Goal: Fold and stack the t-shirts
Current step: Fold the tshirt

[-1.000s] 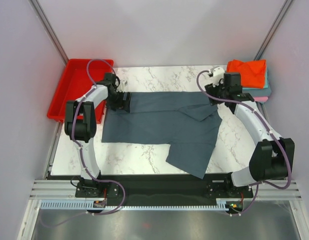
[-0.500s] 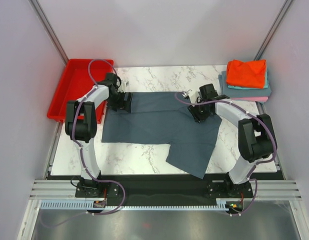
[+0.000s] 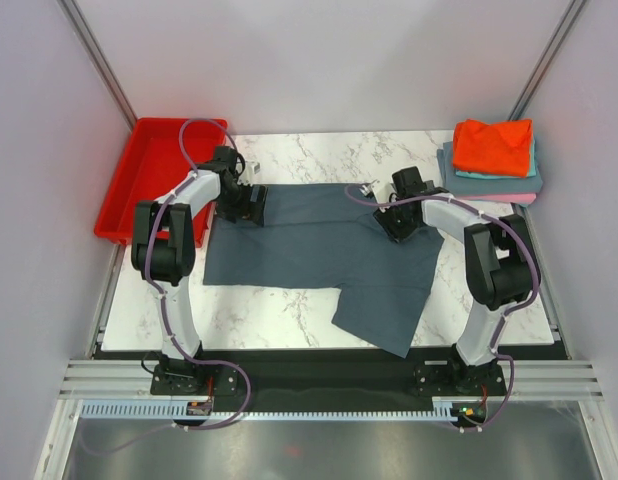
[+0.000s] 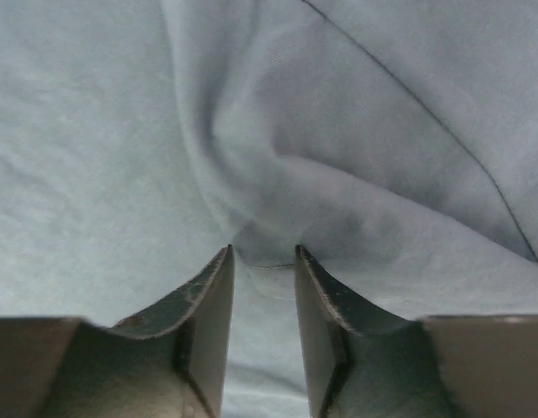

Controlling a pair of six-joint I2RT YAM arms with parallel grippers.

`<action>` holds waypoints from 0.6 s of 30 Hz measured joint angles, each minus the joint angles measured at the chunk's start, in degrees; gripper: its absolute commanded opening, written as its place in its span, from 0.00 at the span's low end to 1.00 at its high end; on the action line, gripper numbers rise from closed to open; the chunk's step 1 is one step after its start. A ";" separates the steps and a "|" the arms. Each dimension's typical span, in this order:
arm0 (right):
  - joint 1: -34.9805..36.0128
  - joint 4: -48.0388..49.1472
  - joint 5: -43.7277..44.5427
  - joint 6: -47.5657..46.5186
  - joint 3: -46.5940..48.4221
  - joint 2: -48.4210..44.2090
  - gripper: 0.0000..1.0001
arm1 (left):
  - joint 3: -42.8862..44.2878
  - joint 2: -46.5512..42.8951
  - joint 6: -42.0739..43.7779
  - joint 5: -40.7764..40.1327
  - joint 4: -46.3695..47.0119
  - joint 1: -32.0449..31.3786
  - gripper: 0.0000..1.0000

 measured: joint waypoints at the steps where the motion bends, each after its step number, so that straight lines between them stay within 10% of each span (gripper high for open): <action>1: 0.00 0.09 0.35 -0.02 0.13 0.37 0.30 | 0.00 0.00 -0.02 -0.04 -0.02 0.00 0.96; 8: 0.02 0.09 2.12 -0.17 2.27 1.25 0.04 | 0.00 0.00 -0.02 -0.11 -0.02 0.00 0.97; 18: 0.00 -11.28 -7.08 0.09 15.65 0.83 0.03 | -0.02 0.00 0.00 -0.13 0.00 0.00 0.97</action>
